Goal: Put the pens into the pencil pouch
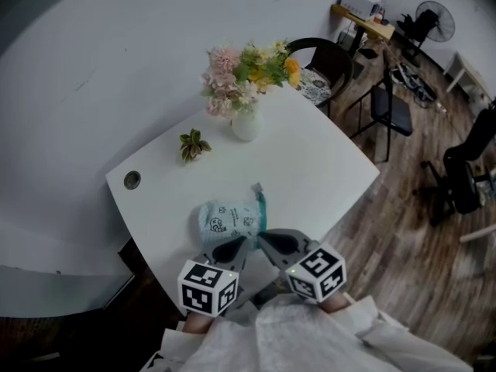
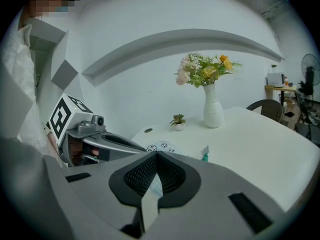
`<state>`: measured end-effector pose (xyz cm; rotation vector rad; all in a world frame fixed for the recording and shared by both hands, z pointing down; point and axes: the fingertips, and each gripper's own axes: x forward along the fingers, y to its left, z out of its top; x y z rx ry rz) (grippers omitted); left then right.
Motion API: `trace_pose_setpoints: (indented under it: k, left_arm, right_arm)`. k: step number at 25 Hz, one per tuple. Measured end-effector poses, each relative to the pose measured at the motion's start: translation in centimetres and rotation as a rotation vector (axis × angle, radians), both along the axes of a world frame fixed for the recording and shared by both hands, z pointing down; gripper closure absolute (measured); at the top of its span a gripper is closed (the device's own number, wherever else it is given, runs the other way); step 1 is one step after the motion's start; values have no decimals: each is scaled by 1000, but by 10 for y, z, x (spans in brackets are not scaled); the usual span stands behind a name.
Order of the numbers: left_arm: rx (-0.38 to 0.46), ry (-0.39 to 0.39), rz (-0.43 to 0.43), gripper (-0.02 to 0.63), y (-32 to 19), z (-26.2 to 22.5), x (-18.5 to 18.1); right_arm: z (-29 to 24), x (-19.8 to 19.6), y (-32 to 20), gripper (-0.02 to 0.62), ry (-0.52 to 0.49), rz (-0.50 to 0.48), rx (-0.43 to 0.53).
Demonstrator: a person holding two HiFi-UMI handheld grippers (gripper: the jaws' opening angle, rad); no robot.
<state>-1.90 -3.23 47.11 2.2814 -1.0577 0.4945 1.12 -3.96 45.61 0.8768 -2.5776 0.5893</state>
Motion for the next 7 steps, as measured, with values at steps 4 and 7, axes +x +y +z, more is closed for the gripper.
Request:
trace_pose_setpoints:
  k: [4, 7]
  left_arm:
    - [2, -4, 3, 598, 2, 0, -1]
    - [3, -7, -3, 598, 3, 0, -3]
  right_arm:
    - [-2, -2, 2, 589, 1, -2, 9]
    - [-2, -2, 4, 589, 14, -1, 6]
